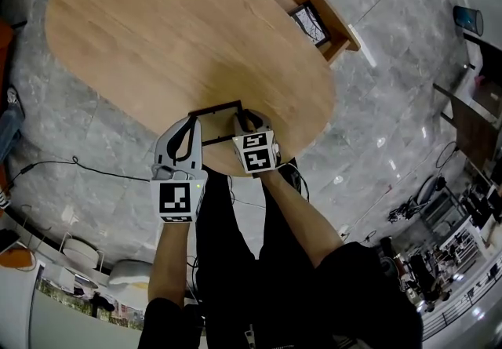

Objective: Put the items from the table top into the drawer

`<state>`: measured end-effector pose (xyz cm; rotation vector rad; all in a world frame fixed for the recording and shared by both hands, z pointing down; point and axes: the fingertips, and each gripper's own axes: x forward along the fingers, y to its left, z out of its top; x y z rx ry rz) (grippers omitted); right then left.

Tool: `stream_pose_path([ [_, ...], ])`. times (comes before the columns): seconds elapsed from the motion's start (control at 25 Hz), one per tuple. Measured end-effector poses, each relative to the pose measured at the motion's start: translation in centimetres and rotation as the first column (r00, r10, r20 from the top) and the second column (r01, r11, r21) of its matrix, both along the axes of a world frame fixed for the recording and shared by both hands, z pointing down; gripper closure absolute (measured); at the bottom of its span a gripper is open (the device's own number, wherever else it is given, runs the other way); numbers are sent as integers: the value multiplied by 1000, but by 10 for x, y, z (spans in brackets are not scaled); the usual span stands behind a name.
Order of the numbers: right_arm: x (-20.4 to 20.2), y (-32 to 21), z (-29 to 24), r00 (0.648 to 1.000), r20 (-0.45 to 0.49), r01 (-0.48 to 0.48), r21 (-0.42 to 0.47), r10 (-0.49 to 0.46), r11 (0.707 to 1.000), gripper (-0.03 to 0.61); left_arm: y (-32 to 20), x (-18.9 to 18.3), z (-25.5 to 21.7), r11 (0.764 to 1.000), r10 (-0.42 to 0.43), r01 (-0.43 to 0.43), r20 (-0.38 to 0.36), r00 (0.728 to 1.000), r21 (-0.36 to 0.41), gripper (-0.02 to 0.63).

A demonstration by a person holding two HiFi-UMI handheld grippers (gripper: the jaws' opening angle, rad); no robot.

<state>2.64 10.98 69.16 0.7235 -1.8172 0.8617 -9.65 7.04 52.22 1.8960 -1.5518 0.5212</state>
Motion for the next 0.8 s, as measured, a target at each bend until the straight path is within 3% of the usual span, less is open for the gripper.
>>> stream_pose_path([
  [0.36, 2, -1, 0, 998, 61, -23, -53, 26, 998, 525, -8, 12, 10, 1000, 8, -8, -10, 1000, -14, 598],
  [0.8, 21, -38, -15, 996, 81, -43, 10, 42, 999, 526, -30, 27, 11, 1000, 24, -24, -14, 1000, -3, 598],
])
